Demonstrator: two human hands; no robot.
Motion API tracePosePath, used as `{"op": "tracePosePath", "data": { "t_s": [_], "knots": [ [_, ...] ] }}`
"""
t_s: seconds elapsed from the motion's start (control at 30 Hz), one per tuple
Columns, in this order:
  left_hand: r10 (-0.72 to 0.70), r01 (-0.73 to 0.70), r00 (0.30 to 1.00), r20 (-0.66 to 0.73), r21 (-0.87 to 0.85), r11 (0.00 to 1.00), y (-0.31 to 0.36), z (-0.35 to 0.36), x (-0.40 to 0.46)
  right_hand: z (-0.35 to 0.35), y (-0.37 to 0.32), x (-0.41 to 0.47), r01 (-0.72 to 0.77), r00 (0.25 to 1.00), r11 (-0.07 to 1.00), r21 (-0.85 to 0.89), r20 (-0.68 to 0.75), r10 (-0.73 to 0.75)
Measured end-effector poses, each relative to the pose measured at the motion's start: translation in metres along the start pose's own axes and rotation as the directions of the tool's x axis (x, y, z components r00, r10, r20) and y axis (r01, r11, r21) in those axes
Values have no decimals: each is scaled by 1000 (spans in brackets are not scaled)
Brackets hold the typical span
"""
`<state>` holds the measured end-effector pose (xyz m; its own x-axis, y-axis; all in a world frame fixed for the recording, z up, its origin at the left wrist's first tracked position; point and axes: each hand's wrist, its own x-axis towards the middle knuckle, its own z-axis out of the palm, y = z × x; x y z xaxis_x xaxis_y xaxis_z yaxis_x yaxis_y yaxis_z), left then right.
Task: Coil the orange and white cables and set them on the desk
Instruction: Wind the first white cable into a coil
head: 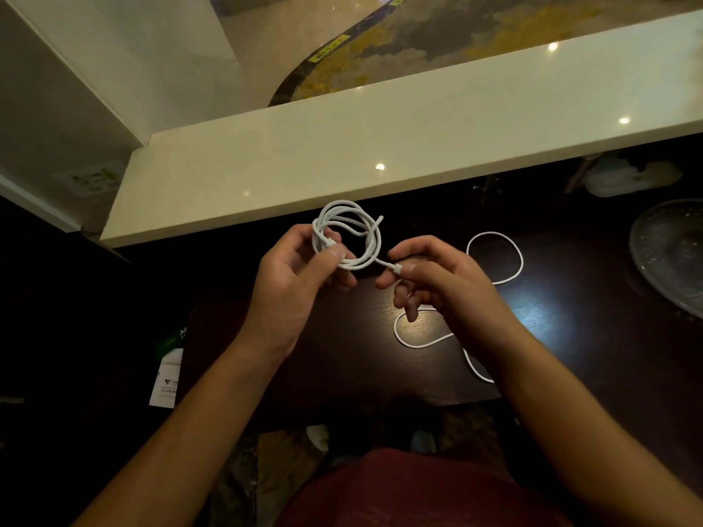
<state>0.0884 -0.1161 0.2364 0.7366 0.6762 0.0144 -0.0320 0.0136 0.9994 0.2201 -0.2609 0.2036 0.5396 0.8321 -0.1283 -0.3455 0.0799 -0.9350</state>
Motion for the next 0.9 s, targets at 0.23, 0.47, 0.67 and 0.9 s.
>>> {"op": "tracePosePath", "data": {
  "t_s": [0.23, 0.47, 0.67, 0.9],
  "knots": [
    [44, -45, 999, 25, 43, 998, 0, 8, -4, -1, -3, -4, 140, 984, 990, 27, 109, -142],
    [37, -41, 999, 39, 112, 993, 3, 8, -2, -3, -1, -4, 320, 944, 923, -213, 156, -291],
    [8, -20, 996, 90, 134, 991, 3, 15, -9, 12, 0, -1, 361, 913, 821, -443, -12, -408],
    [57, -95, 979, 196, 192, 977, 7, 12, -13, 15, 3, 5, 272, 948, 870, -412, -40, -316]
  ]
}}
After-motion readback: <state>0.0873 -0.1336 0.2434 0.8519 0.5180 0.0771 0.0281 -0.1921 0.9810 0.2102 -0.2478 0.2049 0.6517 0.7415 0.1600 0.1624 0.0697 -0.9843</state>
